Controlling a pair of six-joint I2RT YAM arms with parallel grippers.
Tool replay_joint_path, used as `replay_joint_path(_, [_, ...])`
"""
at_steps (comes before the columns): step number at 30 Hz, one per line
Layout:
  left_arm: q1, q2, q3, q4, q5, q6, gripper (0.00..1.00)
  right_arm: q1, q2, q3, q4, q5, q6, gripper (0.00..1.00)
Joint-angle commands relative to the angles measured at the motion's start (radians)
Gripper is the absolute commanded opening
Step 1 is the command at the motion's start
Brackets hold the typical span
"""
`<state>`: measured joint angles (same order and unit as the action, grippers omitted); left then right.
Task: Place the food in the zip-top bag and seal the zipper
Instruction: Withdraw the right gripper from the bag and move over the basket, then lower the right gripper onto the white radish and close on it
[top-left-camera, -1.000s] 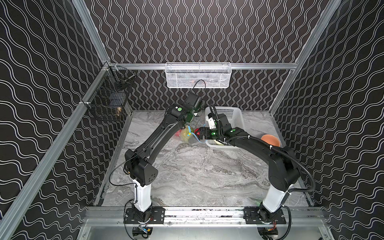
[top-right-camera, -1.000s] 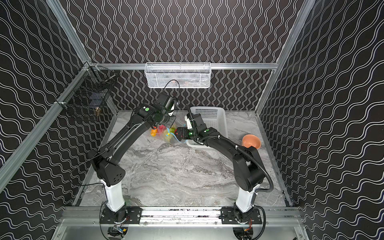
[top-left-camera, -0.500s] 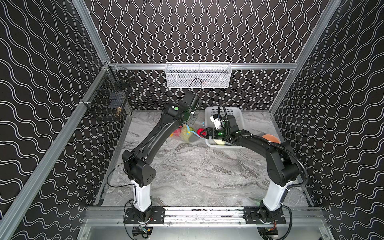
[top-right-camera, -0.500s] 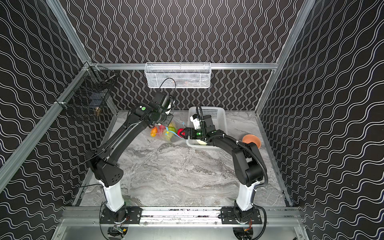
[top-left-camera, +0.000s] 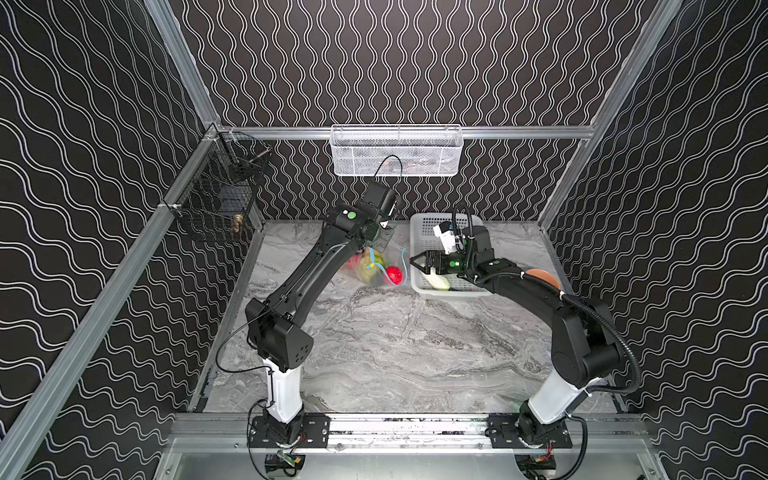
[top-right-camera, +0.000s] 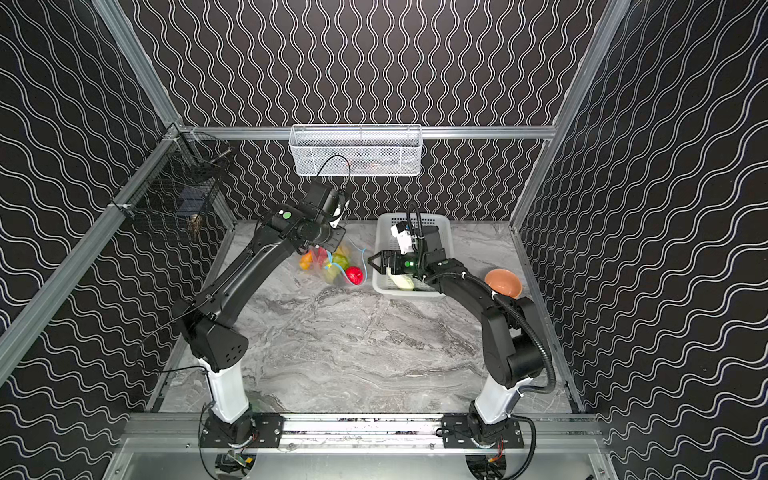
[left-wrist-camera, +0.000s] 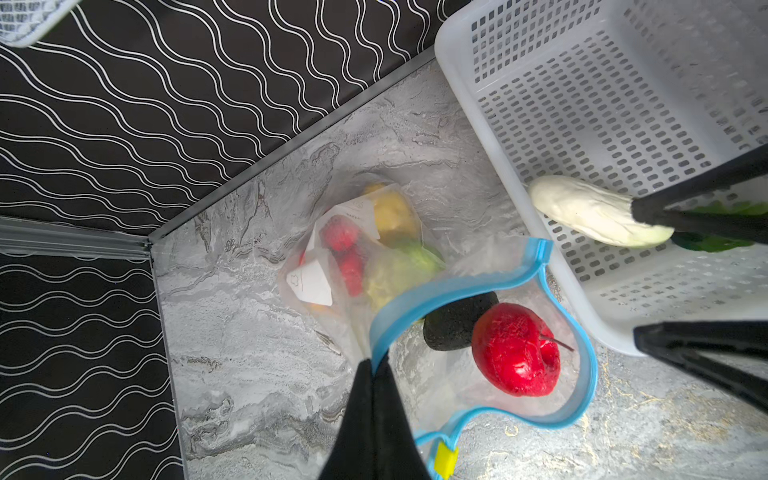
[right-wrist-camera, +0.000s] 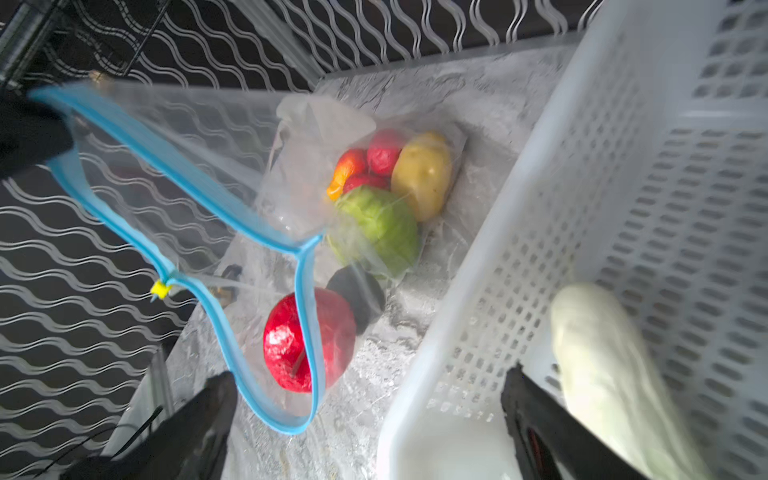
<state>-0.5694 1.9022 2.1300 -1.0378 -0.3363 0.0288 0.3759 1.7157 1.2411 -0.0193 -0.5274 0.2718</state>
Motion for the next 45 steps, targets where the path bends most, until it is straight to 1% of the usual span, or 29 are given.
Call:
replay_joint_path(1, [0.001, -0.001, 0.015, 0.016, 0.000, -0.001, 0.00, 0.000, -0.005, 0.055, -0.128, 0.118, -0.047, 0.99])
replay_joint_path(6, [0.004, -0.018, 0.005, 0.032, -0.029, -0.001, 0.00, 0.000, 0.030, 0.153, -0.290, 0.251, -0.087, 0.99])
replay_joint_path(11, [0.053, -0.026, 0.017, 0.048, -0.039, 0.002, 0.00, -0.001, 0.065, 0.212, -0.376, 0.294, -0.113, 0.99])
replay_joint_path(13, [0.078, -0.020, 0.043, 0.030, -0.021, 0.004, 0.00, -0.001, 0.087, 0.244, -0.422, 0.322, -0.122, 0.99])
replay_joint_path(15, [0.111, -0.015, 0.074, 0.009, 0.023, -0.003, 0.00, -0.001, 0.104, 0.264, -0.452, 0.349, -0.126, 0.99])
replay_joint_path(17, [0.142, -0.009, 0.100, -0.018, 0.073, -0.018, 0.00, -0.001, 0.113, 0.265, -0.457, 0.346, -0.130, 0.99])
replay_joint_path(20, [0.160, 0.014, 0.171, -0.066, 0.098, -0.012, 0.00, -0.001, 0.133, 0.279, -0.479, 0.337, -0.148, 0.99])
replay_joint_path(24, [0.168, 0.062, 0.299, -0.116, 0.060, 0.028, 0.00, -0.001, 0.176, 0.332, -0.547, 0.356, -0.182, 0.99])
replay_joint_path(25, [0.168, 0.077, 0.330, -0.128, 0.050, 0.031, 0.00, -0.001, 0.211, 0.346, -0.562, 0.357, -0.190, 0.99])
replay_joint_path(29, [0.168, 0.123, 0.401, -0.173, 0.012, 0.014, 0.00, 0.000, 0.267, 0.393, -0.601, 0.352, -0.208, 0.99])
replay_joint_path(32, [0.169, 0.116, 0.362, -0.172, 0.001, -0.010, 0.00, -0.001, 0.316, 0.429, -0.636, 0.359, -0.208, 0.98])
replay_joint_path(41, [0.168, 0.051, 0.166, -0.114, 0.215, -0.089, 0.00, 0.000, 0.400, 0.500, -0.690, 0.400, -0.211, 0.94])
replay_joint_path(45, [0.168, 0.032, 0.097, -0.058, 0.248, -0.092, 0.00, 0.000, 0.419, 0.515, -0.703, 0.411, -0.217, 0.92])
